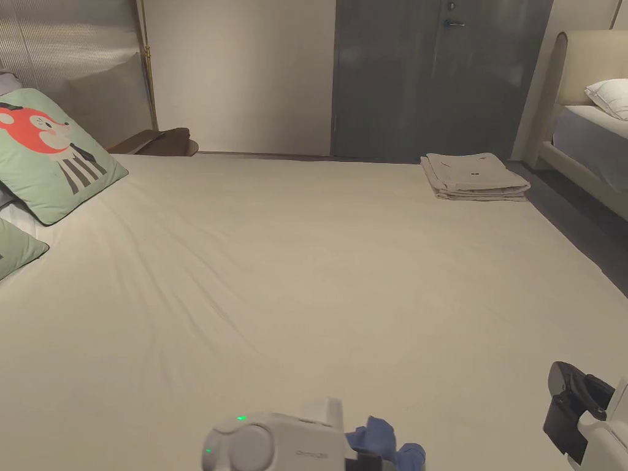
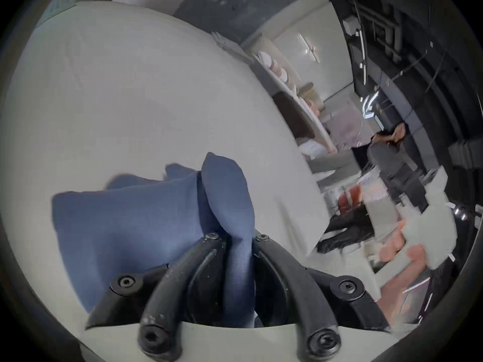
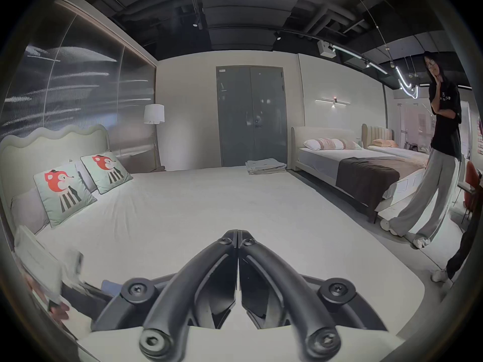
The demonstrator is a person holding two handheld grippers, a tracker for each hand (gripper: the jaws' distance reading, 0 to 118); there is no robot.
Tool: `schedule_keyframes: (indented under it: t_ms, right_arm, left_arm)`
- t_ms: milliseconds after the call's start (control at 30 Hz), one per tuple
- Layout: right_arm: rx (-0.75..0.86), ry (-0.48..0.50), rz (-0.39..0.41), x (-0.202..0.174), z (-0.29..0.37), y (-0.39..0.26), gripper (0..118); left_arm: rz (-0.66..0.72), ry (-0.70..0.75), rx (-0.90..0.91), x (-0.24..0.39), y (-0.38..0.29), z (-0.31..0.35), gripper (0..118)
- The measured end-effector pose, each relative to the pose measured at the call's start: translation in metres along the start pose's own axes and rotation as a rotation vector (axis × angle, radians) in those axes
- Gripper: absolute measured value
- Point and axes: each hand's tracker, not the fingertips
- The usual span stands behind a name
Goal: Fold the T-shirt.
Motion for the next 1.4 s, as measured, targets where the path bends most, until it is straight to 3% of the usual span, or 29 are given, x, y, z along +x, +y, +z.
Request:
schedule_keyframes:
  t_ms: [67, 100, 233, 267, 333, 400, 433, 467, 533, 567, 600, 733, 867, 1067, 1400]
  right_arm:
    - [0.000, -0.007, -0.003, 0.002, 0.002, 0.000, 0]
    - [0.000, -0.010, -0.005, 0.003, 0.003, 0.000, 0]
    - [-0.002, -0.016, -0.008, 0.005, 0.003, -0.001, 0]
    - [-0.004, -0.016, -0.009, 0.005, 0.003, -0.001, 0]
    - [-0.006, -0.016, -0.012, 0.005, 0.003, -0.002, 0]
    - [-0.007, -0.014, -0.012, 0.004, 0.003, -0.002, 0]
    - [-0.007, -0.013, -0.011, 0.004, 0.003, -0.002, 0]
    - [-0.007, -0.012, -0.009, 0.003, 0.002, -0.002, 0]
    - [-0.008, -0.010, -0.010, 0.002, 0.001, -0.002, 0]
    - [-0.009, -0.008, -0.012, 0.001, 0.001, -0.002, 0]
    - [-0.009, -0.007, -0.013, 0.001, 0.000, -0.002, 0]
    - [-0.012, -0.003, -0.017, -0.001, -0.001, -0.004, 0]
    - [-0.020, -0.001, -0.012, 0.000, 0.000, -0.006, 0]
    - [-0.030, -0.006, -0.010, 0.003, 0.001, -0.011, 0]
    - [-0.057, 0.053, -0.011, -0.006, -0.004, -0.018, 0]
  left_arm:
    - [-0.043, 0.049, -0.021, 0.007, -0.006, -0.020, 10]
    - [-0.042, 0.060, -0.007, 0.009, -0.007, -0.026, 18]
    - [0.045, -0.136, 0.063, 0.016, -0.007, -0.014, 100]
    - [0.035, -0.157, 0.089, 0.018, -0.006, -0.008, 109]
    - [-0.041, -0.116, 0.202, 0.024, -0.011, 0.012, 109]
    - [-0.156, 0.020, 0.297, 0.029, -0.017, 0.026, 106]
    - [-0.229, 0.107, 0.345, 0.038, -0.026, 0.035, 93]
    - [-0.314, 0.183, 0.367, 0.041, -0.032, 0.038, 71]
    - [-0.466, 0.351, 0.359, 0.047, -0.045, 0.032, 7]
    - [-0.499, 0.406, 0.346, 0.047, -0.051, 0.028, 2]
    - [-0.521, 0.416, 0.320, 0.046, -0.057, 0.022, 2]
    - [-0.505, 0.229, 0.170, 0.054, -0.080, -0.001, 2]
    - [-0.569, 0.235, 0.140, 0.070, -0.099, -0.037, 2]
    - [-0.478, 0.173, 0.130, 0.078, -0.089, -0.063, 2]
    - [-0.270, 0.121, 0.373, 0.042, -0.062, 0.028, 2]
